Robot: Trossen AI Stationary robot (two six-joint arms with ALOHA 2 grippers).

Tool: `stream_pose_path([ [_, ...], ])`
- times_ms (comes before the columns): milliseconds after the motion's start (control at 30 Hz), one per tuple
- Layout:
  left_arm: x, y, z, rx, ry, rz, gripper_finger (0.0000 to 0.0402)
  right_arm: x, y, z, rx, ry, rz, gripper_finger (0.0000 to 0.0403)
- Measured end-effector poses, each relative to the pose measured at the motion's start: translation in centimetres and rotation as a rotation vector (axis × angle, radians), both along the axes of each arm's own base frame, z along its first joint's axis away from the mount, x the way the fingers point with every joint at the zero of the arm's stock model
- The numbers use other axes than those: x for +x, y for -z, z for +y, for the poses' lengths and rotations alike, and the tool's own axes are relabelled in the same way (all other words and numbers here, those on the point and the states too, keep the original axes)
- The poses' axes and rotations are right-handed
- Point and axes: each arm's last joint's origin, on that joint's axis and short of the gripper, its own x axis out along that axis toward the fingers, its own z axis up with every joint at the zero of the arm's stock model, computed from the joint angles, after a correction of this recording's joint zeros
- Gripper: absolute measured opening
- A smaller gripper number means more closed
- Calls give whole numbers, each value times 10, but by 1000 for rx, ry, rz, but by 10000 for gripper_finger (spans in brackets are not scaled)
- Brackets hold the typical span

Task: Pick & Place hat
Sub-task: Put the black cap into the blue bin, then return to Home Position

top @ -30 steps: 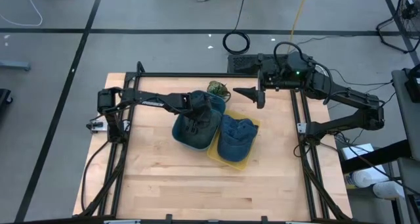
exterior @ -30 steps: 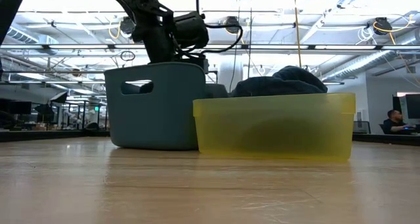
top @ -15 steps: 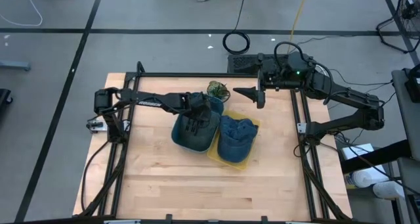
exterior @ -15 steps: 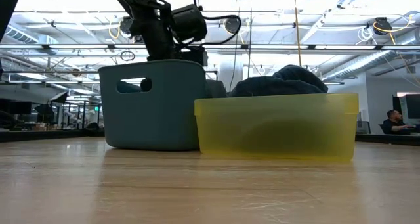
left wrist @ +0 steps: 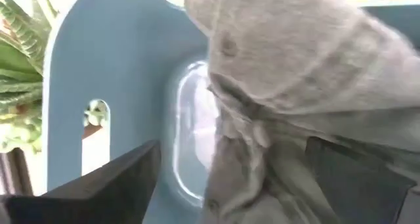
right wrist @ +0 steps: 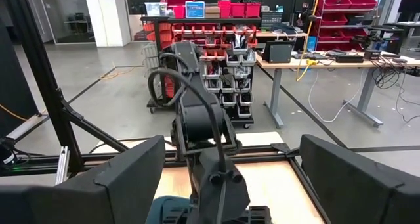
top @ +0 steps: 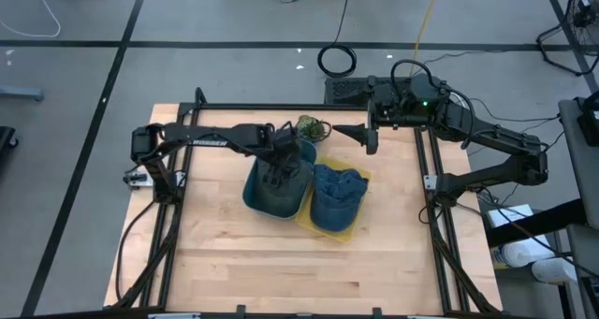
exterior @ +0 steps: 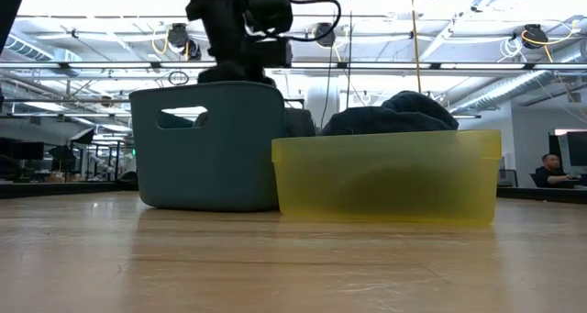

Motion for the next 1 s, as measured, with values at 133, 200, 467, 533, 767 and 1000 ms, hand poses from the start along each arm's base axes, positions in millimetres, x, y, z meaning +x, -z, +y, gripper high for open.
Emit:
stream_pose_path([
  [133,-2,-18,0,-55,-5,1,396,0,0,0,0,0,0,341],
  [200,-4,-29,0,-71,-24,-10,397,0,0,0,0,-1,0,341],
  [467,-12,-74,-1,-83,-98,-156,397,0,0,0,0,-3,0,341],
  [533,-16,-83,-1,-83,-108,-197,397,0,0,0,0,-3,0,341],
  [767,-40,-120,3,-93,-187,-351,397,0,-1,0,-2,-4,-6,341],
  [1000,-60,-148,2,-80,-201,-489,397,0,-1,0,-2,-5,-7,341],
])
